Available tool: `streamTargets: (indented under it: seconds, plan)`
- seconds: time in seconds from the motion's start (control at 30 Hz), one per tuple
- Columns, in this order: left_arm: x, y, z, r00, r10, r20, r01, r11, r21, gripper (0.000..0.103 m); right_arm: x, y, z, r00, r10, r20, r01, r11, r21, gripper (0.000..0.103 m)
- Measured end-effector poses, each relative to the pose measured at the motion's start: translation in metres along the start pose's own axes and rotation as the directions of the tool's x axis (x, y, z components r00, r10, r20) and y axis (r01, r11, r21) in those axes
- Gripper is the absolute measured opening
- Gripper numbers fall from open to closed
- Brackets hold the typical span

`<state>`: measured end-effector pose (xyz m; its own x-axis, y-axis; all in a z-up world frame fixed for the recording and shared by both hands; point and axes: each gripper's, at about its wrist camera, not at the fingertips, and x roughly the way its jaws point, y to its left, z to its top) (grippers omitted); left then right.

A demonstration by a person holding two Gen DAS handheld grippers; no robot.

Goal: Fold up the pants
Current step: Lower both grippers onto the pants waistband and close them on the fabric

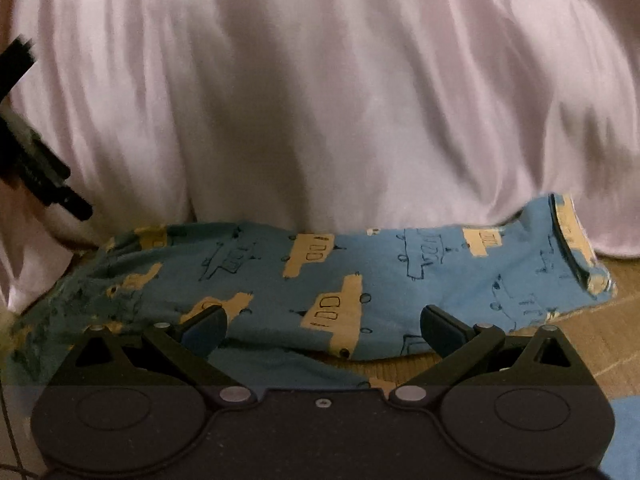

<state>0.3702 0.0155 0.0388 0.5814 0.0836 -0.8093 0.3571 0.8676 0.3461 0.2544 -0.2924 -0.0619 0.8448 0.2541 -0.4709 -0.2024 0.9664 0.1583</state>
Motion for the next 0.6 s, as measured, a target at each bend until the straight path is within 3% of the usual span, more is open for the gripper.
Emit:
streamTargets:
  seconds: [0.1, 0.23, 0.3, 0.4, 0.5, 0.6]
  plan:
    - [0.018, 0.011, -0.004, 0.993, -0.024, 0.111, 0.026, 1.0, -0.016, 0.103, 0.004, -0.003, 0.005, 0.997, 0.014, -0.073, -0.014, 1.0, 0.002, 0.103]
    - [0.048, 0.027, -0.011, 0.969, -0.053, 0.241, 0.09, 0.985, -0.145, 0.103, 0.026, -0.003, 0.022, 0.986, 0.052, -0.157, -0.074, 0.988, -0.137, 0.102]
    - [0.059, 0.03, -0.007, 0.972, -0.093, 0.214, 0.129, 0.979, -0.158, 0.103, 0.055, -0.008, 0.044, 0.969, 0.114, -0.219, -0.149, 0.977, -0.153, 0.102]
    - [0.073, 0.027, -0.001, 0.969, -0.153, 0.194, 0.172, 0.981, -0.088, 0.102, 0.098, -0.003, 0.079, 0.944, 0.178, -0.277, -0.237, 0.951, -0.2, 0.1]
    - [0.081, 0.02, -0.001, 0.965, -0.185, 0.187, 0.195, 0.98, -0.033, 0.091, 0.139, 0.008, 0.111, 0.924, 0.216, -0.317, -0.3, 0.921, -0.249, 0.095]
    - [0.089, 0.019, -0.001, 0.96, -0.224, 0.166, 0.23, 0.973, -0.017, 0.079, 0.169, 0.018, 0.126, 0.901, 0.246, -0.356, -0.341, 0.91, -0.236, 0.081]
